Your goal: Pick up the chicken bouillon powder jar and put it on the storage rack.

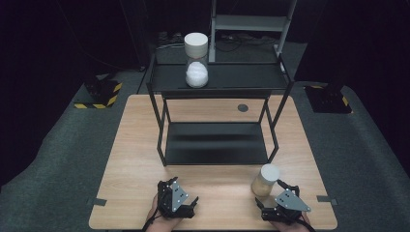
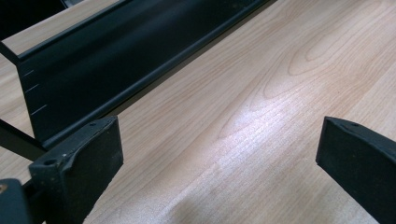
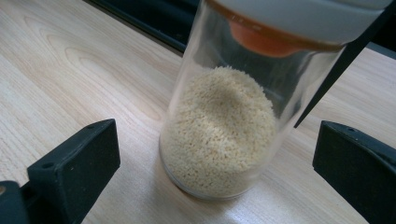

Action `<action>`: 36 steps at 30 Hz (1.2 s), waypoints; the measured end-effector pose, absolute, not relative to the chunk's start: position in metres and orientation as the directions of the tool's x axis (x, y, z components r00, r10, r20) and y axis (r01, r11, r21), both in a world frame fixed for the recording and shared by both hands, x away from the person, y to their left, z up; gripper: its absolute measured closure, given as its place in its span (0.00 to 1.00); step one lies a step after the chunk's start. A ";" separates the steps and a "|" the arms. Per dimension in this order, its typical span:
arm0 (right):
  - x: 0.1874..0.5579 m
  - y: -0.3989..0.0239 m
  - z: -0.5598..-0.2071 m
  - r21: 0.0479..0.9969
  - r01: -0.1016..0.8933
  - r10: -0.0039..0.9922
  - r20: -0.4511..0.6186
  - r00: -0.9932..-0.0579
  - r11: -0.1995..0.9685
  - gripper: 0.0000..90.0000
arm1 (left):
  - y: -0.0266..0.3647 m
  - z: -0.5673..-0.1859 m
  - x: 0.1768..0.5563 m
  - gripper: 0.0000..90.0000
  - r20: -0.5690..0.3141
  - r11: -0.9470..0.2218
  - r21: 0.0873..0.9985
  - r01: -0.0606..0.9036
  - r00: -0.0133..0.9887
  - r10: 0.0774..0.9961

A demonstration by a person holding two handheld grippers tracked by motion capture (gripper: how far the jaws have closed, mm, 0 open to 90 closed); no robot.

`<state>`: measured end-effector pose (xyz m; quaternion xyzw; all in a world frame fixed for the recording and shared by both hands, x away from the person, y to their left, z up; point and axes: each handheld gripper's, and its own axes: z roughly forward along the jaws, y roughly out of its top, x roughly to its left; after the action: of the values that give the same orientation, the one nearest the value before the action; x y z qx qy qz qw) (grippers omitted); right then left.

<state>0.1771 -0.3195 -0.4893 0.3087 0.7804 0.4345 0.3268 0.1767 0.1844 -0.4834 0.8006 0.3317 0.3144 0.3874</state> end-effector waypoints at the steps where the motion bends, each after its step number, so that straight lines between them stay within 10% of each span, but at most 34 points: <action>1: 0.178 -0.320 -0.487 0.878 0.196 0.763 -0.246 -0.598 0.437 0.00 | 0.184 -0.484 0.176 0.01 0.249 -0.478 0.831 0.286 0.577 0.778; 36: 0.175 -0.314 -0.470 0.940 0.157 0.817 -0.171 -0.551 0.302 0.00 | 0.186 -0.484 0.177 0.01 0.243 -0.479 0.832 0.281 0.591 0.769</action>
<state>0.1746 -0.3141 -0.4703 0.3323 0.7328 0.4882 0.3380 0.1771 0.1863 -0.4837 0.8015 0.3276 0.3116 0.3914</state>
